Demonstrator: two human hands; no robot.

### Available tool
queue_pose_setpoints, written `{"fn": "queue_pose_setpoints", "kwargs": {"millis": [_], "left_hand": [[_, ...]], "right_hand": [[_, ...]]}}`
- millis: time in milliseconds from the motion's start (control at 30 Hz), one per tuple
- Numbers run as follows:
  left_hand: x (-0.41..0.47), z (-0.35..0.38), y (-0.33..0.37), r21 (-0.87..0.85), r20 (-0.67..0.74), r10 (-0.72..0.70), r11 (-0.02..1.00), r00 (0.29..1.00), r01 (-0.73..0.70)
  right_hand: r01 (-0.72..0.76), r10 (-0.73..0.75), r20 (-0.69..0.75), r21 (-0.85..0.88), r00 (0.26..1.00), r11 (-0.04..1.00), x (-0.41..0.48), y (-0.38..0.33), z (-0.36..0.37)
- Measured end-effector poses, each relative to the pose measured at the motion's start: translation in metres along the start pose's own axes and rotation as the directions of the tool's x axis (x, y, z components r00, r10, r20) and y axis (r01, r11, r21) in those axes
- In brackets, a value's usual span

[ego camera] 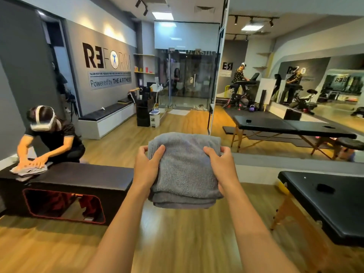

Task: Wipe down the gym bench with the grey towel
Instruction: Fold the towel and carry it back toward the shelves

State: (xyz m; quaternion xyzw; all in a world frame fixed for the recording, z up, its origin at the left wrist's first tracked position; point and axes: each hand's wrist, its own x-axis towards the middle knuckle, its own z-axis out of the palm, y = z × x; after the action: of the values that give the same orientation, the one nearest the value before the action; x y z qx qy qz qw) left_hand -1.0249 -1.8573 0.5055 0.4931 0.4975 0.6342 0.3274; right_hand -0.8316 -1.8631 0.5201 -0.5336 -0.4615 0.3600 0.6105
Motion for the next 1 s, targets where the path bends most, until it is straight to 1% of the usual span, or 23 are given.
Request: {"fn": "queue_pose_setpoints", "kwargs": {"millis": [167, 333, 467, 600, 767, 1000], "left_hand": [[0.153, 0.057, -0.06, -0.027, -0.001, -0.019, 0.999, 1.0, 0.019], [0.315, 0.112, -0.108, -0.002, -0.012, -0.033, 0.999, 0.999, 0.033], [0.452, 0.147, -0.143, 0.009, -0.021, -0.046, 0.999, 0.999, 0.046], [0.587, 0.181, -0.201, 0.01, -0.04, -0.049, 0.999, 0.998, 0.049], [0.782, 0.232, -0.276, 0.005, 0.015, -0.039, 0.999, 0.999, 0.038], [1.041, 0.326, -0.343, -0.033, 0.086, -0.042, 0.998, 0.995, 0.045]], "right_hand": [[0.026, -0.026, 0.017, 0.009, 1.0, 1.0, 0.163, 0.041, 0.052], [-0.001, 0.0, 0.023, 0.044, 1.0, 0.999, 0.333, 0.075, 0.11], [0.005, -0.007, 0.03, 0.052, 1.0, 0.999, 0.471, 0.095, 0.168], [0.018, -0.021, 0.063, 0.036, 0.998, 0.999, 0.61, 0.13, 0.228], [0.035, -0.035, 0.015, 0.033, 0.999, 0.999, 0.789, 0.175, 0.305], [0.011, -0.012, -0.066, -0.014, 0.998, 1.0, 1.044, 0.198, 0.387]]}}
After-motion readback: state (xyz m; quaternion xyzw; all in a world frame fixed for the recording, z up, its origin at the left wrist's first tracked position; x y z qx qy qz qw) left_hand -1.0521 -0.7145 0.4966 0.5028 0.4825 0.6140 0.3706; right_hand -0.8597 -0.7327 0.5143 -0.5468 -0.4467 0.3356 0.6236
